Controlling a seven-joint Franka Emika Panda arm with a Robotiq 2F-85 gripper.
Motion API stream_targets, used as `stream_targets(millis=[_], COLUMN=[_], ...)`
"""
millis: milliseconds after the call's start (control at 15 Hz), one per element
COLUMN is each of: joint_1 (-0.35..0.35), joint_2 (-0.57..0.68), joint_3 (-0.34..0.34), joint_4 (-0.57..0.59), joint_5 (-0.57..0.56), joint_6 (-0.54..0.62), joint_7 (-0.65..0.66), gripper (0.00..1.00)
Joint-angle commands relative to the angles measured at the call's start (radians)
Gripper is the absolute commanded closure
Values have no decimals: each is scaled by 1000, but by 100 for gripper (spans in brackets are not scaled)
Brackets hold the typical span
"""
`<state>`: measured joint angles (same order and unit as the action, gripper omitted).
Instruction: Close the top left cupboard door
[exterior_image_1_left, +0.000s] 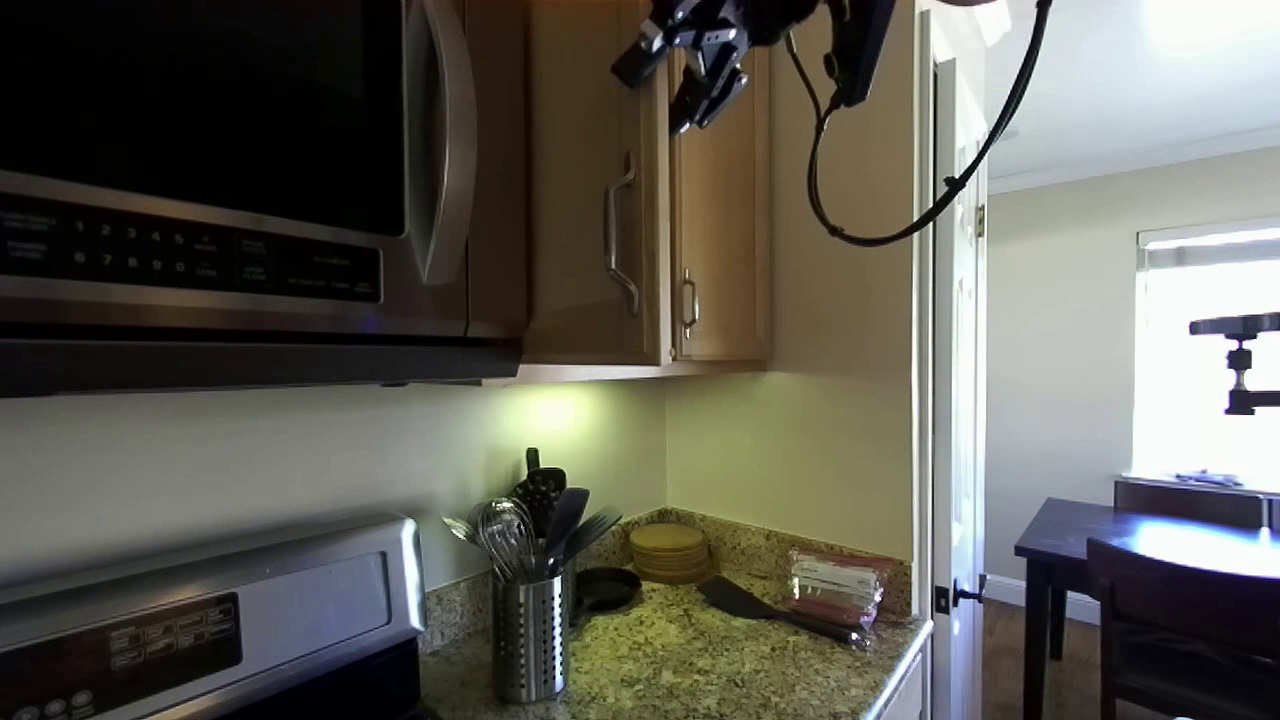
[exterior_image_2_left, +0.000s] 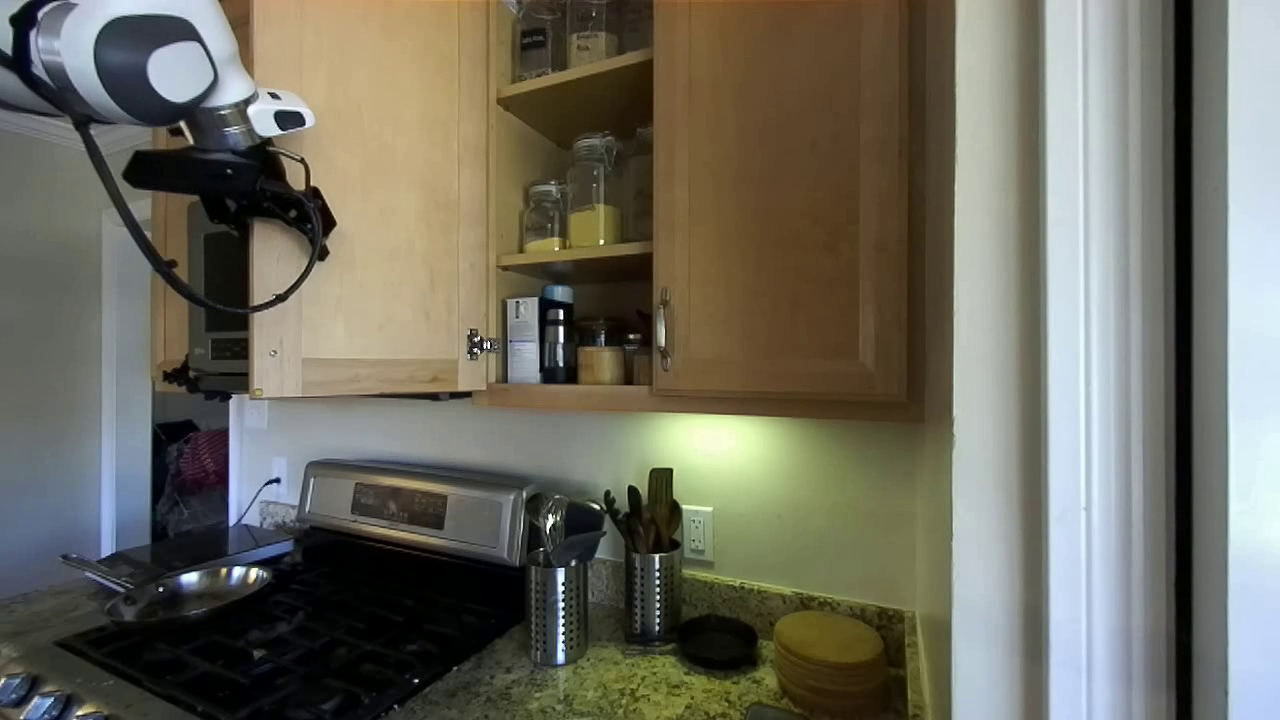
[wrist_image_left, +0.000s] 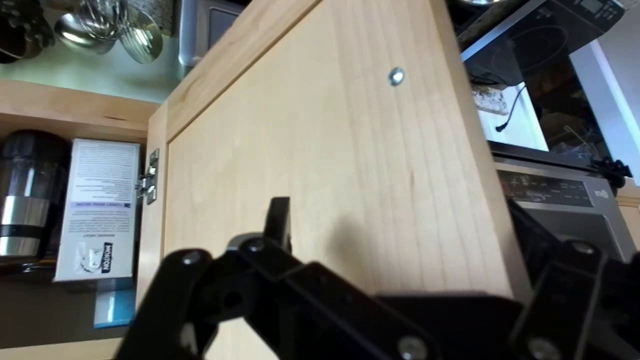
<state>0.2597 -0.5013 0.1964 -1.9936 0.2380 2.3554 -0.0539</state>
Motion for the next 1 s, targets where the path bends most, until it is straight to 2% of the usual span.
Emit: stream_targets(millis=[0,467,933], joint_1=[-57,-105,-155], joint_2=[-3,-27,-70], joint_3=[20,29,19], joint_4=[6,-13,-53], joint_5=[-87,-202,-263], joint_6=[25,6,-27], joint_7=[70,143,161], gripper=[0,0,0])
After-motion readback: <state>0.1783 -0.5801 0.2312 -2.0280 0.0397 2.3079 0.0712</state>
